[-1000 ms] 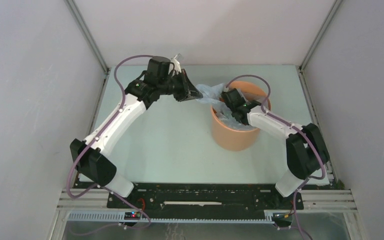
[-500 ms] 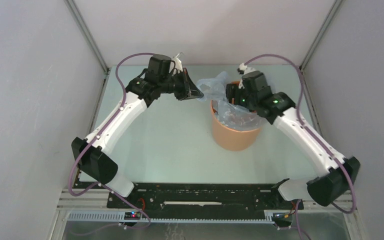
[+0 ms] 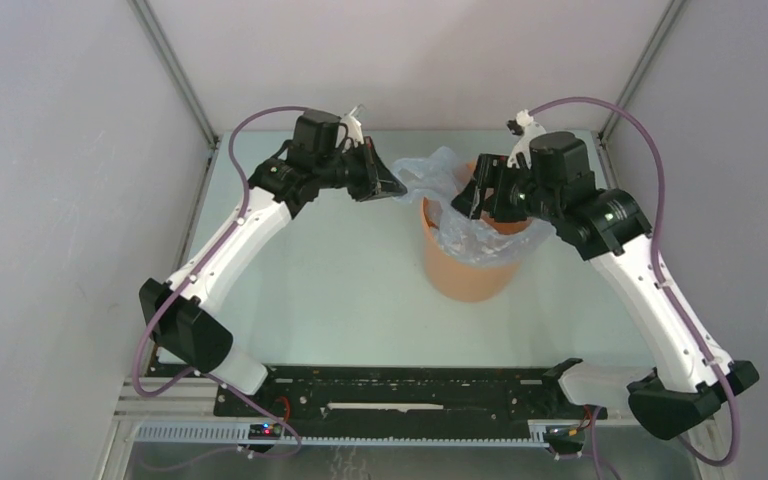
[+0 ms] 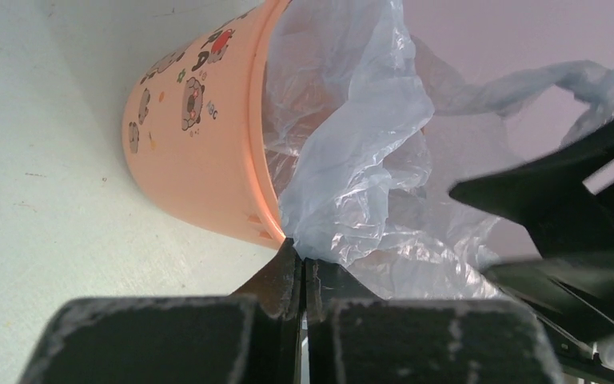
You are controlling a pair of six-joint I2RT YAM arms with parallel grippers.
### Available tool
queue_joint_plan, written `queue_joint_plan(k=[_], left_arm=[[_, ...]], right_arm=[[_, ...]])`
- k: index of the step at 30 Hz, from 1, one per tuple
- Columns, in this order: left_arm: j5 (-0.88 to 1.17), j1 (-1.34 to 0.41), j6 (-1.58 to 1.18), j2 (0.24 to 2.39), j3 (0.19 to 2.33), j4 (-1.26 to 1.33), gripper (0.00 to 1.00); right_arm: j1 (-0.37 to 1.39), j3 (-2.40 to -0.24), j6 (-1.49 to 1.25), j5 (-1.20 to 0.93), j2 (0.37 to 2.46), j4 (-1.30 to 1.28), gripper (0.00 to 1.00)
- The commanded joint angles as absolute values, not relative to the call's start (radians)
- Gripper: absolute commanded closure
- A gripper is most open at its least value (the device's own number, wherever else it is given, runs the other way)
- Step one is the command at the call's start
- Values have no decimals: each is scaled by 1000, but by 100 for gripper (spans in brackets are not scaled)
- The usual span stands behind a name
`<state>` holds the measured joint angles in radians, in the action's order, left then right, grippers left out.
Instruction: Put the trash bags into the trash bin
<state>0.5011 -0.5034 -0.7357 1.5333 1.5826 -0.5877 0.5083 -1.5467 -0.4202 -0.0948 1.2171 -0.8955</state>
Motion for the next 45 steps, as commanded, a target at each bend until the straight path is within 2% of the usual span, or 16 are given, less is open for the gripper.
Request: queue_joint_plan(k=[1, 8, 10, 13, 15, 18, 22, 28, 29, 32, 34, 36, 37, 39, 42, 45], left_arm=[[534, -506, -755, 1506, 1564, -533, 100], [537, -514, -773, 1500, 1557, -514, 100], [539, -514, -777, 1496, 1555, -514, 100], [543, -515, -781, 1489, 1557, -514, 100], [545, -515, -787, 1484, 1556, -514, 100], [547, -515, -787, 1476, 1549, -517, 100], [551, -515, -792, 1469, 1536, -517, 100], [551, -516, -789, 1465, 1535, -521, 100], [549, -515, -786, 1464, 1534, -521, 100], [545, -515, -775, 1463, 1532, -534, 100], [539, -515, -756, 1462, 1539, -555, 100], [529, -515, -734, 1457, 1542, -582, 100], [522, -515, -720, 1453, 1541, -600, 100], [504, -515, -692, 1440, 1527, -635, 100], [454, -515, -635, 1409, 1483, -695, 100], [373, -513, -582, 1369, 1424, -753, 100]], right_arm=[[515, -1662, -523, -324, 1123, -796, 21], [438, -1824, -589, -313, 1052, -831, 15], [424, -1889, -533, -214, 1055, -940, 15], [423, -1964, -430, 51, 1078, -1143, 14], [427, -1940, -340, 144, 1085, -1196, 13], [433, -1860, -246, 192, 1097, -1164, 12], [463, -1758, -144, 199, 1133, -994, 12], [499, -1759, -132, 206, 1262, -891, 15], [502, -1747, -133, 214, 1274, -873, 17], [502, -1740, -167, 295, 1300, -881, 35], [497, -1714, -191, 365, 1275, -889, 44], [490, -1647, -190, 394, 1204, -851, 60], [481, -1611, -192, 401, 1145, -816, 76], [452, -1545, -213, 399, 1055, -782, 90], [344, -1429, -255, 297, 923, -748, 100], [214, -1282, -315, 137, 816, -738, 100]])
